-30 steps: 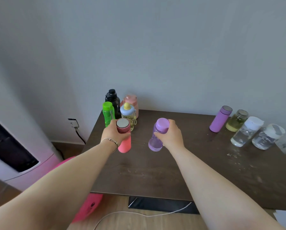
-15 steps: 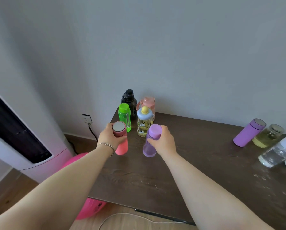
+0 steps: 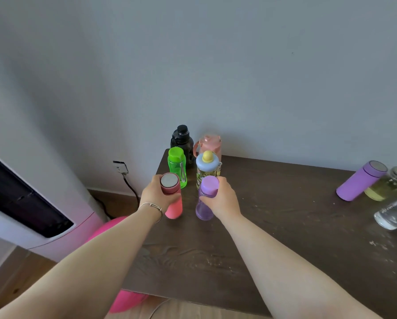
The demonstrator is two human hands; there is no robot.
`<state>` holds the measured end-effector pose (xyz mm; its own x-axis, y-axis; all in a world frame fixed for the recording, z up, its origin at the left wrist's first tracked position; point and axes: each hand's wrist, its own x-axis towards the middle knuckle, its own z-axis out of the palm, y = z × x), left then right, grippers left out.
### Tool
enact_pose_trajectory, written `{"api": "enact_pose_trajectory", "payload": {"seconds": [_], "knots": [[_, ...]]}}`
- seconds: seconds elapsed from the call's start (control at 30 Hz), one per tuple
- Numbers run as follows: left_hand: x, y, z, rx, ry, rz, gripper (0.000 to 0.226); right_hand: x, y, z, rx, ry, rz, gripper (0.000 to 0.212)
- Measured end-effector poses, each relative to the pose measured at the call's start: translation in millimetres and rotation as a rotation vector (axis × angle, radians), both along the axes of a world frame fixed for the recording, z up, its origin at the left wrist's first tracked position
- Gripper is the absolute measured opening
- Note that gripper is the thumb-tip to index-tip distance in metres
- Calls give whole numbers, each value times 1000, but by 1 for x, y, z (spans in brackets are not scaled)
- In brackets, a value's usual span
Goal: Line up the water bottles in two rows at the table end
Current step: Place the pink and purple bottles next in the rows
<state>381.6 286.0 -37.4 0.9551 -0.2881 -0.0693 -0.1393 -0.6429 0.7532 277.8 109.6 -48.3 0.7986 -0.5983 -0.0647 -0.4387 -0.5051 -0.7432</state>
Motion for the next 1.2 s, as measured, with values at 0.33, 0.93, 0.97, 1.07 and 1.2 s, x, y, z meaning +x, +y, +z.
{"api": "enact_pose_trajectory", "payload": {"seconds": [0.33,0.93,0.97,1.07,1.2], "knots": [[47,5,-19,23,26,-185,62,25,24,-8,-11,22,-137,64],[74,2,-34,15,50,-321,67,39,30,-21,-16,38,-203,68],[74,2,-34,17,51,-330,68,39,29,-22,-21,41,-188,68],[77,2,-34,33,50,-360,69,36,26,-23,-26,52,-161,72],[81,3,-32,58,34,-421,75,36,24,-21,-46,84,-142,78]]}}
